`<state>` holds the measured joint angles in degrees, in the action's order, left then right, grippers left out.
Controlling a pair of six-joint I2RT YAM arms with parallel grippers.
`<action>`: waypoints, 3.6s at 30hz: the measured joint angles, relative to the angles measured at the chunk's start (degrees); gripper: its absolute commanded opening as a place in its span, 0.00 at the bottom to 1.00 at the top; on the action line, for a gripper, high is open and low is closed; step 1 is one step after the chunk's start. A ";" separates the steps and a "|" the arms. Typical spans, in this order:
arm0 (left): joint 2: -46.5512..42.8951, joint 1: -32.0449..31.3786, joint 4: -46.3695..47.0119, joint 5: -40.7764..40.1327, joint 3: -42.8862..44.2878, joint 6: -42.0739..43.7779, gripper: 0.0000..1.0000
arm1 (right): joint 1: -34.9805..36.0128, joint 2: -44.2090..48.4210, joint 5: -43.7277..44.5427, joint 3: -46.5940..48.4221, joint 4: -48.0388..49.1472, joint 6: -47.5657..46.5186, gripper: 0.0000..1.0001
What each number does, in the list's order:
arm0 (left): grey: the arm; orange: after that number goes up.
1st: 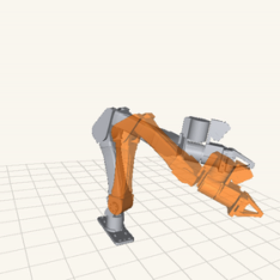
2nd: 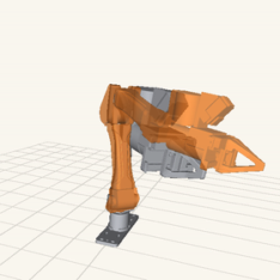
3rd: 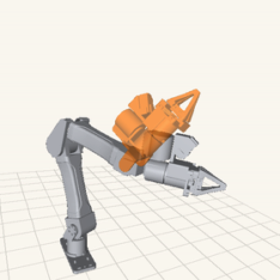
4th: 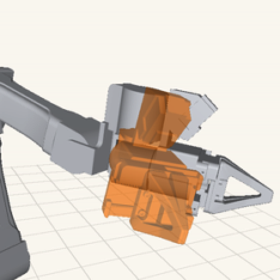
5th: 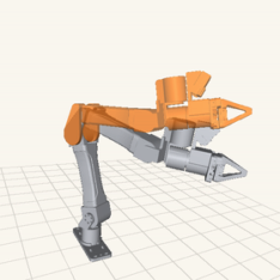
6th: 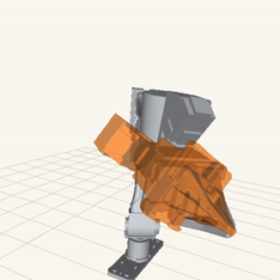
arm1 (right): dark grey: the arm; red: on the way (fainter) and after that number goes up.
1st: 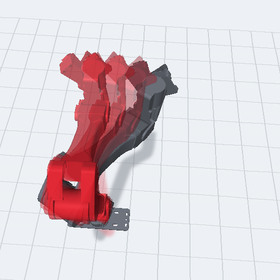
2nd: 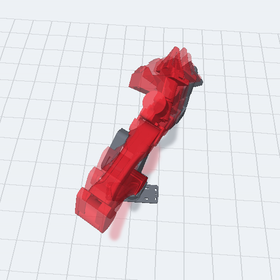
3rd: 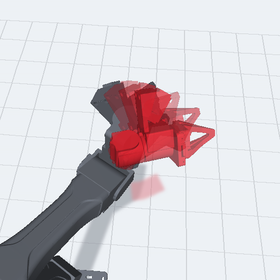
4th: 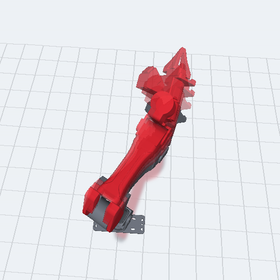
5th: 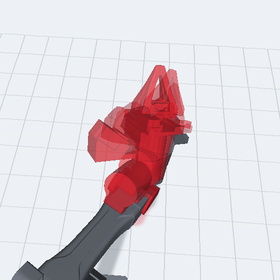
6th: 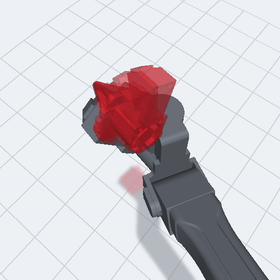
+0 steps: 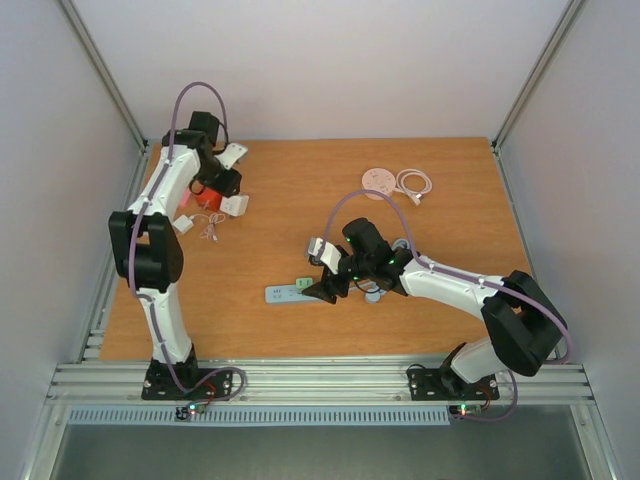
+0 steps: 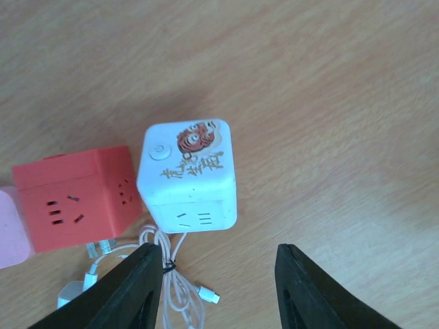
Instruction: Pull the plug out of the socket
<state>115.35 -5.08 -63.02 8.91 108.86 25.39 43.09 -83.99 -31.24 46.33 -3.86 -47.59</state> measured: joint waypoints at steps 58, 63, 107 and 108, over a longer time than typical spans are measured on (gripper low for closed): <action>-21.35 -0.04 11.72 14.01 -19.50 3.54 1.00 | -3.93 6.60 1.70 -0.98 -3.96 0.98 0.95; -26.21 -0.17 12.90 19.45 -25.73 4.98 1.00 | -6.43 7.98 0.37 -4.07 -3.45 0.81 0.96; -31.47 -31.32 43.47 19.06 -64.81 16.55 0.35 | -7.43 3.98 -2.58 -11.69 3.91 -4.42 0.96; -31.47 -31.32 44.02 18.75 -64.98 16.52 0.31 | -7.43 3.93 -2.75 -11.85 4.13 -4.57 0.96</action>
<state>83.88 -36.40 -19.00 27.66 43.88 41.91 35.66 -80.05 -34.00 34.48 0.27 -52.16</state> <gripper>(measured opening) 0.405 0.959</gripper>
